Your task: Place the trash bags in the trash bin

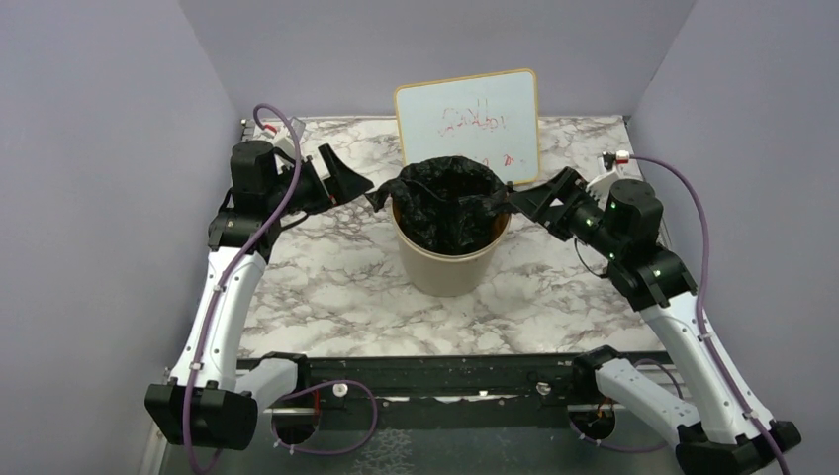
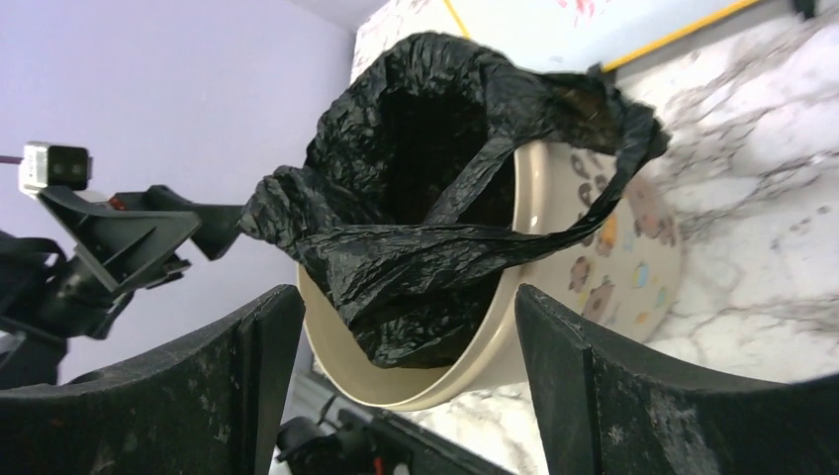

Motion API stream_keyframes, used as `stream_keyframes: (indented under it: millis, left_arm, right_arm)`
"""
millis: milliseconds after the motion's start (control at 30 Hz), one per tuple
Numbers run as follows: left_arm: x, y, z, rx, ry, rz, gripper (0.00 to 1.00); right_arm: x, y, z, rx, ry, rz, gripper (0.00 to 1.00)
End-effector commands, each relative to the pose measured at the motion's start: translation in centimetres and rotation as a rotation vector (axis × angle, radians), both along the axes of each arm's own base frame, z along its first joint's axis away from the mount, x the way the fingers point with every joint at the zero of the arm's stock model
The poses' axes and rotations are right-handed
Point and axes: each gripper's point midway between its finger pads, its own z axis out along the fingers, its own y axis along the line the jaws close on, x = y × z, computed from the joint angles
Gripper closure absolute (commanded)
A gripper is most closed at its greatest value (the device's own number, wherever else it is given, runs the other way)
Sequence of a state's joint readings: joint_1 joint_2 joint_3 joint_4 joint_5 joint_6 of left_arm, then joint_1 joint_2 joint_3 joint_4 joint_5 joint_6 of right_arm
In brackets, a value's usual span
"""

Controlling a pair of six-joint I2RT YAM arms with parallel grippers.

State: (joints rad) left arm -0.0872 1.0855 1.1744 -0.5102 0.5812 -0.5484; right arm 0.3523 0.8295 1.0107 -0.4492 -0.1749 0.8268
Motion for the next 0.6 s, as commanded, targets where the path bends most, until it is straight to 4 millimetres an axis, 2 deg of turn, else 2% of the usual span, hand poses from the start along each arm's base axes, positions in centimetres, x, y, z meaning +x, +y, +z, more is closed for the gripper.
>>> stream_keyframes:
  millis: [0,100,267,433,567]
  left_arm:
    - [-0.1,-1.4,1.4,-0.169,0.03,-0.006,0.07]
    - [0.2,-1.5,0.6,-0.193,0.072,0.002,0.11]
    - [1.0,-1.8,0.2,-0.266,0.102,0.03,0.12]
    - [1.7,-2.1,0.1,-0.338,0.112,0.048,0.12]
    - [1.8,-2.2,-1.0,-0.37,0.167,0.068,0.12]
  right_arm:
    - [-0.2,2.2,0.3,0.118,0.067,0.081,0.18]
    - [0.0,2.6,-0.4,0.121,0.101,0.095,0.21]
    - [0.9,3.1,-1.3,0.119,0.118,0.106,0.35]
    - [1.6,2.3,-1.4,0.129,0.117,0.034,0.36]
    - [1.9,1.9,-1.2,0.192,0.121,-0.018,0.33]
